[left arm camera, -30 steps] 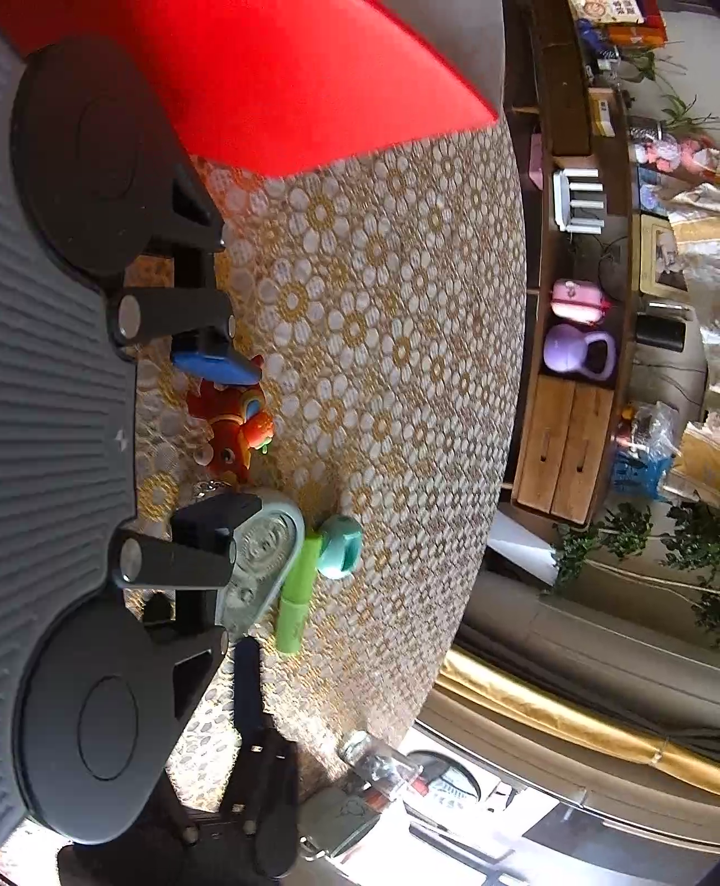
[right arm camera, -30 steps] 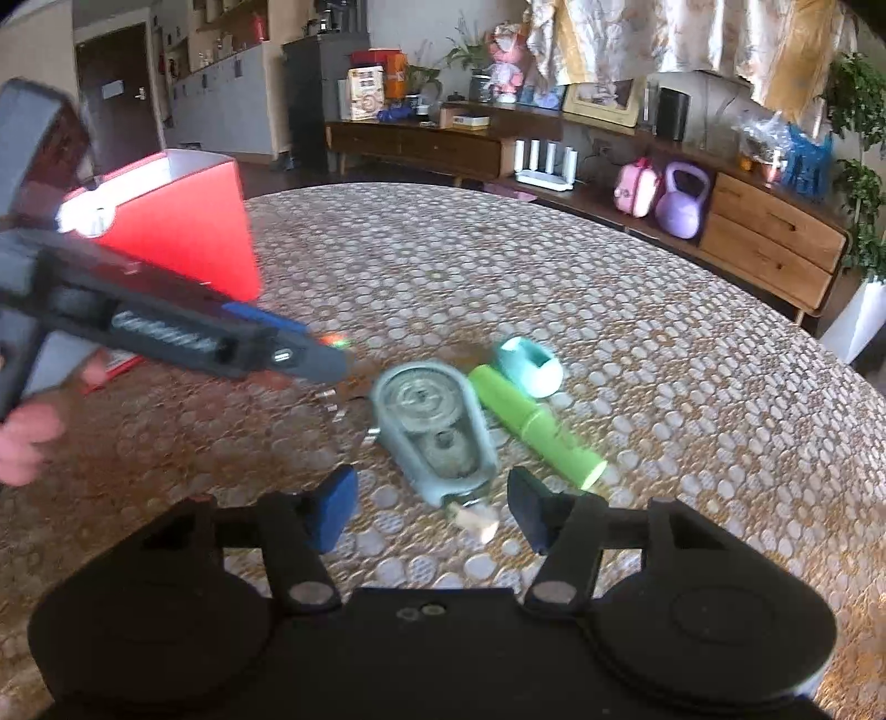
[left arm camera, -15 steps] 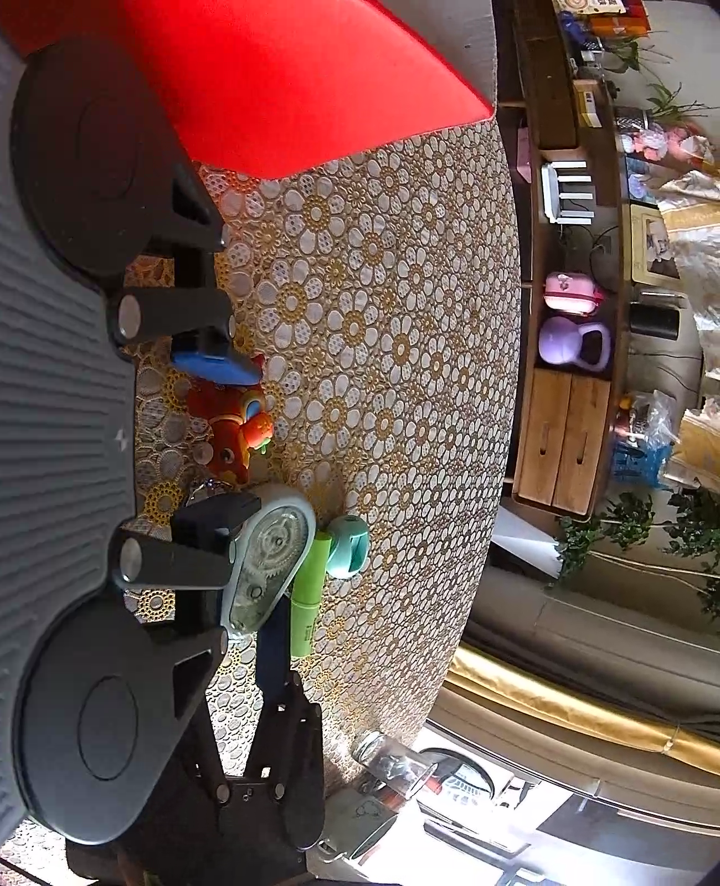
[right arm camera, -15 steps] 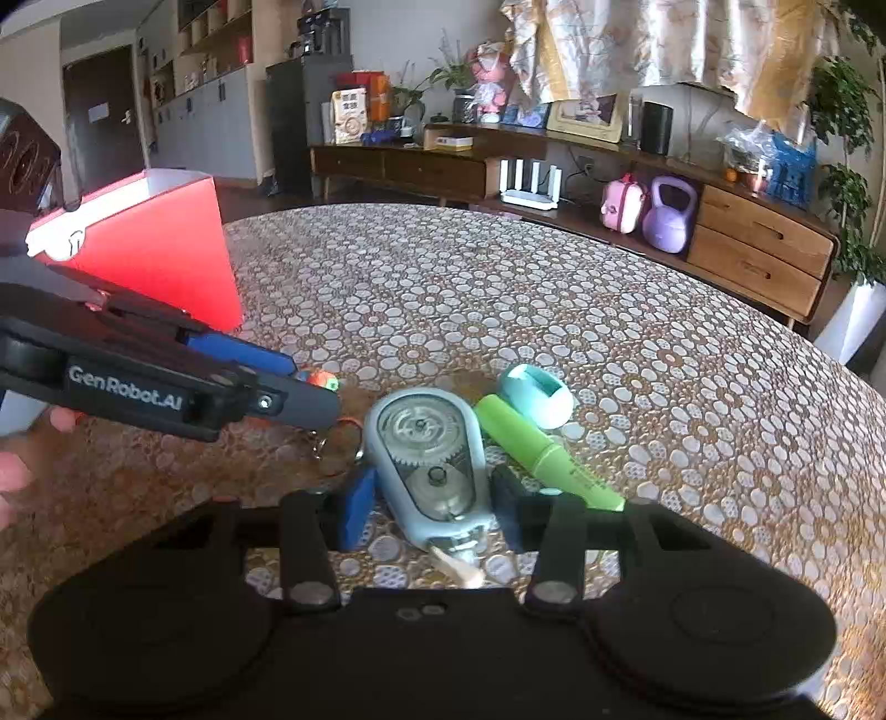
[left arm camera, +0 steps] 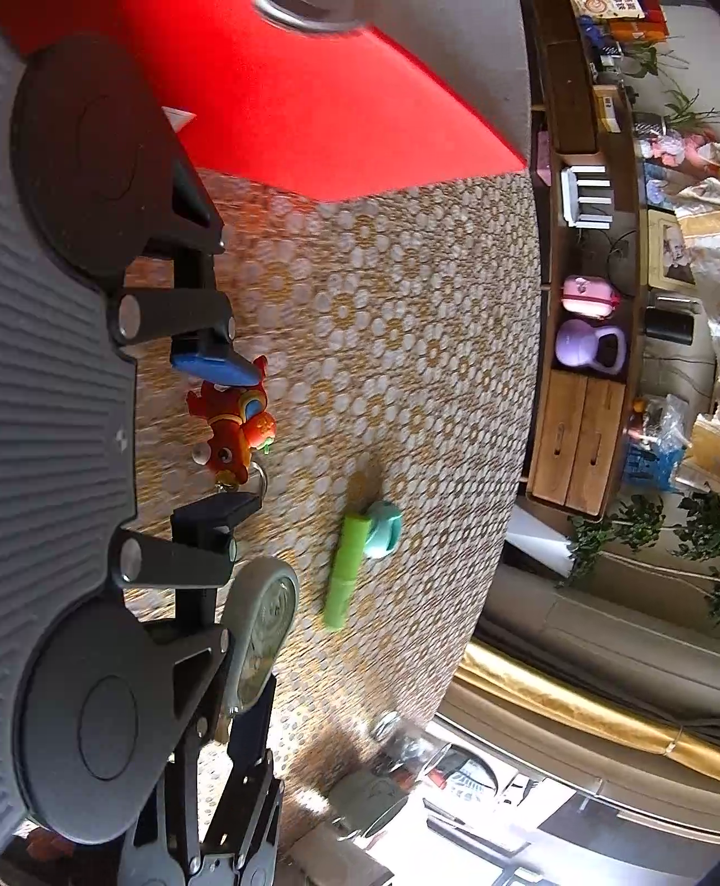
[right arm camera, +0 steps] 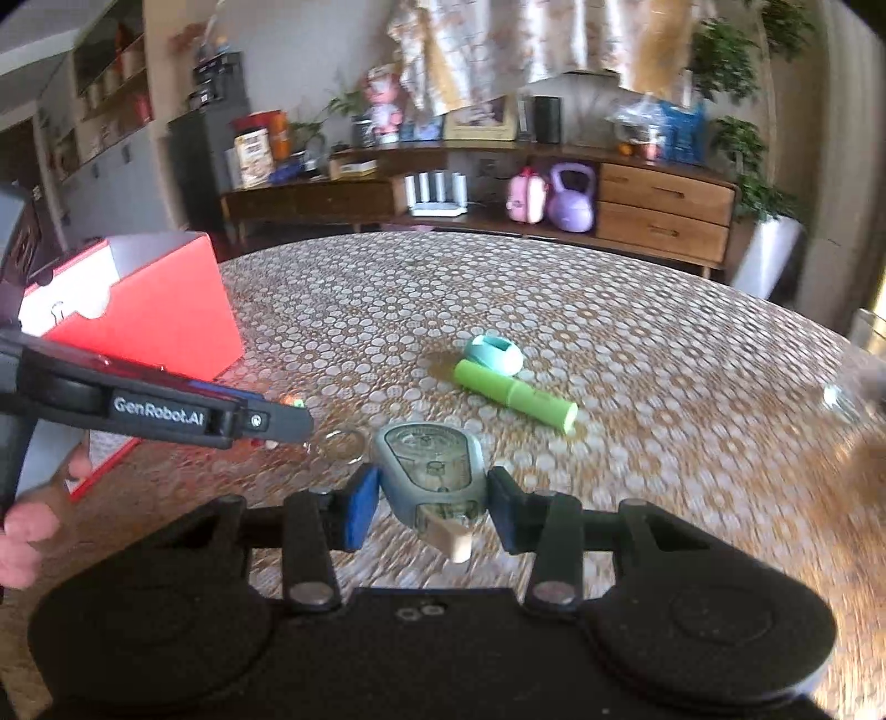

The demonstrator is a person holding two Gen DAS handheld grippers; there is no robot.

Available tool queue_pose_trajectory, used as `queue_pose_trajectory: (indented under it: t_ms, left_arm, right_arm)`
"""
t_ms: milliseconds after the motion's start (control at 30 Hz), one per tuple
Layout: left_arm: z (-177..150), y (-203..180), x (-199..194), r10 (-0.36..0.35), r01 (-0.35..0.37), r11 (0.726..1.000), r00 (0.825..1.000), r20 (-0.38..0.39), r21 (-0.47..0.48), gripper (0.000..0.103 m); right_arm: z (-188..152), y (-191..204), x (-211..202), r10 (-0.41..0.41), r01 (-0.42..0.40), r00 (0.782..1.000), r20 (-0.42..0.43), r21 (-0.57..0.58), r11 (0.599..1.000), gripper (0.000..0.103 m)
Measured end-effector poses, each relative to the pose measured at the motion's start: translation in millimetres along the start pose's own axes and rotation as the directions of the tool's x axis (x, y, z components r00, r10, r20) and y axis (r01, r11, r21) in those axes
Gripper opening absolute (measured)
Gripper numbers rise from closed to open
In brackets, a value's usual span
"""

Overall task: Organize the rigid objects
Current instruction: 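Close the left tool on the horse keychain while the right tool grasps the tape dispenser, then lift and carry the keychain and tape dispenser over the red box with both tools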

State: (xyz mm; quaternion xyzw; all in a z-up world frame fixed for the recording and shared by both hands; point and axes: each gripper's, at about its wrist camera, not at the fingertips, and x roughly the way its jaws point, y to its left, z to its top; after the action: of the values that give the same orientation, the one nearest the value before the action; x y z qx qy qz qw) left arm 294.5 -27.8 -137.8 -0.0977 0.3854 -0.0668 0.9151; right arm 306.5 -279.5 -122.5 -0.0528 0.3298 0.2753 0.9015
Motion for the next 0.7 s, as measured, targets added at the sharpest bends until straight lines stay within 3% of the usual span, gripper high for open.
queue_pose_trajectory:
  t_ms: [400, 700]
  left_arm:
    - [-15.1, -13.3, -75.6, -0.017, 0.016, 0.999, 1.0, 0.007, 0.051, 0.041]
    - [-15.0, -6.3, -136.8, -0.022, 0.02, 0.997, 0.999, 0.034, 0.08, 0.041]
  right_arm:
    - [2.3, 63.1, -67.3, -0.091, 0.091, 0.996, -0.004, 0.018, 0.996, 0.042]
    - [19.9, 116.2, -108.4, -0.07, 0.071, 0.997, 0.032, -0.049, 0.996, 0.042]
